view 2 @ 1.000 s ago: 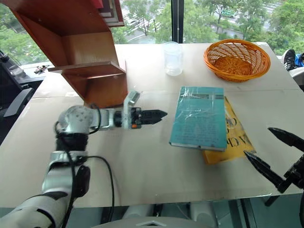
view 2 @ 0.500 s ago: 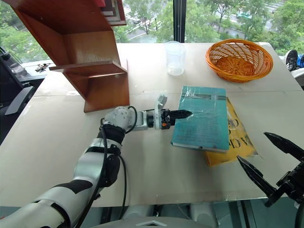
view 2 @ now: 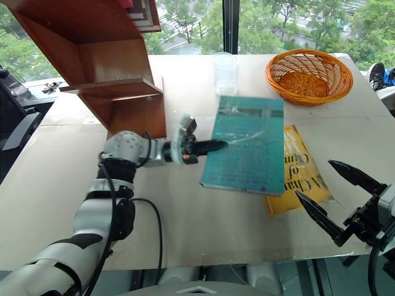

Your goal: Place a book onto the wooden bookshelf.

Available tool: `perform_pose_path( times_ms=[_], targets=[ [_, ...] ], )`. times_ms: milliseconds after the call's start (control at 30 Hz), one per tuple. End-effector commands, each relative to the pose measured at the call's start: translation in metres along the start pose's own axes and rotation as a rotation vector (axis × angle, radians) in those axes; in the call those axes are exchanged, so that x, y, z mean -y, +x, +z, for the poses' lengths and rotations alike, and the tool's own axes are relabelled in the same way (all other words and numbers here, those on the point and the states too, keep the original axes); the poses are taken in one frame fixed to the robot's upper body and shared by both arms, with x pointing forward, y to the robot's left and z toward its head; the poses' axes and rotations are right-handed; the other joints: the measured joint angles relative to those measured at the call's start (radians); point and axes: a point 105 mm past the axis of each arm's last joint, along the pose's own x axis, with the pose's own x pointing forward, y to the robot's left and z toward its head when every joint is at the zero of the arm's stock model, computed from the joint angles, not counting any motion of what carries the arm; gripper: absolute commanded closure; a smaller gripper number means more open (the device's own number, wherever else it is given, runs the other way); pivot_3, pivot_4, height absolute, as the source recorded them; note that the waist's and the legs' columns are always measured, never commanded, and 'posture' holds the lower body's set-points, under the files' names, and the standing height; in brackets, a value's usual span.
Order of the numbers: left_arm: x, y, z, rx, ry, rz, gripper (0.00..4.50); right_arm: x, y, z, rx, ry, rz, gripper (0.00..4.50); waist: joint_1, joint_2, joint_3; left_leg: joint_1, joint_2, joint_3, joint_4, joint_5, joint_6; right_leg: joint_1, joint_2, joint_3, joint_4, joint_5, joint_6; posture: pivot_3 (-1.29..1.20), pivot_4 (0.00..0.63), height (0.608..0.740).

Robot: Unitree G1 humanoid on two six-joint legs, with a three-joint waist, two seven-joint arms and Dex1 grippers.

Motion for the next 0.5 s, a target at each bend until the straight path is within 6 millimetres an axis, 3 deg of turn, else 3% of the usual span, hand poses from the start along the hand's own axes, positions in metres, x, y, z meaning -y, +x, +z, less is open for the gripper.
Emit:
perform_pose_path(
  times_ms=[33, 167, 300, 400, 500],
  targets=[
    [0.075, 0.002, 0.028, 0.024, 0.427, -0.003, 4.46, 0.015, 0.007, 0.017, 0.103, -0.004, 0.000, 0.00, 0.005, -0.001, 0.000, -0.004, 0.000, 0.000, 0.001, 0.000, 0.000, -0.003, 0.000, 0.000, 0.000, 0.000, 0.000, 0.00, 0.150, 0.740],
    [0.127, 0.008, 0.050, 0.051, 1.026, 0.180, 4.46, 0.032, 0.016, 0.029, 0.178, -0.014, 0.025, 0.00, 0.011, 0.000, 0.000, -0.004, 0.000, 0.000, -0.001, 0.000, -0.001, -0.004, 0.000, 0.000, -0.001, 0.000, 0.000, 0.00, 0.150, 0.740],
    [0.165, 0.003, 0.079, 0.030, 1.719, 0.418, 4.46, 0.037, 0.033, 0.039, 0.238, -0.029, 0.086, 0.00, 0.011, 0.001, 0.001, -0.003, -0.001, 0.001, -0.003, 0.001, -0.002, -0.004, 0.000, 0.001, -0.003, 0.000, 0.000, 0.00, 0.150, 0.740],
    [0.183, -0.006, 0.089, -0.047, 1.983, 0.544, 4.46, 0.038, 0.043, 0.041, 0.264, -0.039, 0.126, 0.00, 0.011, 0.002, 0.001, -0.003, -0.001, 0.001, -0.004, 0.001, -0.002, -0.004, 0.000, 0.001, -0.003, 0.000, -0.001, 0.00, 0.150, 0.740],
    [0.185, -0.020, 0.096, -0.198, 2.124, 0.702, 4.46, 0.041, 0.049, 0.040, 0.280, -0.048, 0.145, 0.00, 0.010, 0.002, 0.001, -0.004, -0.001, 0.001, -0.003, 0.001, -0.002, -0.004, 0.001, 0.001, -0.004, 0.000, 0.000, 0.00, 0.150, 0.740]
  ],
)
